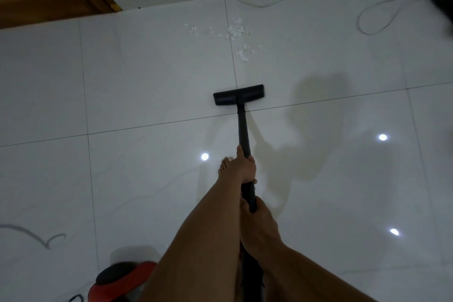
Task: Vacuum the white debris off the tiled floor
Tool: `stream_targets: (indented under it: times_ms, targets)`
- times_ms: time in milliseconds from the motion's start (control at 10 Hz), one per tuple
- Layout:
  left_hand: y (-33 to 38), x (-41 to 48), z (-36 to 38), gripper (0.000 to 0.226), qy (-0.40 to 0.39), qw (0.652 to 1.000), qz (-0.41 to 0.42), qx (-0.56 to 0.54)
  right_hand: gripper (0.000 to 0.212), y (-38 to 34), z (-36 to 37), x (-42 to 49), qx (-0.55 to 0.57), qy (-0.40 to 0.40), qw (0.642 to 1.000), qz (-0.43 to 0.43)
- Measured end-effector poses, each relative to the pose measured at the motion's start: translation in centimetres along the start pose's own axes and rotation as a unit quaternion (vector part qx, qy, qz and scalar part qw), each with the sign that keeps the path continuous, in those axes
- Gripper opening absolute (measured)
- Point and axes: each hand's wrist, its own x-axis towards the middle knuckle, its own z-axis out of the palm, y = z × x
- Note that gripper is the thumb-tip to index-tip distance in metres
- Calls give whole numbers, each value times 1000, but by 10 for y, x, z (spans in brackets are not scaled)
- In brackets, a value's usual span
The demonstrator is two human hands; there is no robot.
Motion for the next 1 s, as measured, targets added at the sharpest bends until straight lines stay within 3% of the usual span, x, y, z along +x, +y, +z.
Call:
stream_targets:
  times_ms: [100,300,600,700,800,900,1000]
  targets:
    - [24,-26,-5,80,-33,999,-12,35,63,-5,-11,3,22,-4,1000,1]
    - [69,-61,-23,70,-47,999,-3,-10,38,-16,-33,15,60,-37,997,20]
    - [121,-36,-61,69,-38,998,21,-42,18,-62,-53,53,76,-36,995,48]
    - [134,-23,-72,70,-33,998,25,-46,49,-71,-52,70,76,-35,995,57]
    - [143,-20,-74,71,-32,999,21,-35,15,-84,-71,68,103,-72,990,56]
    - [150,-16,-71,71,-30,999,14,-26,6,-85,-88,71,103,-65,992,31]
    - [163,-18,-73,70,-21,999,9,-50,24,-91,-93,76,86,-46,995,14]
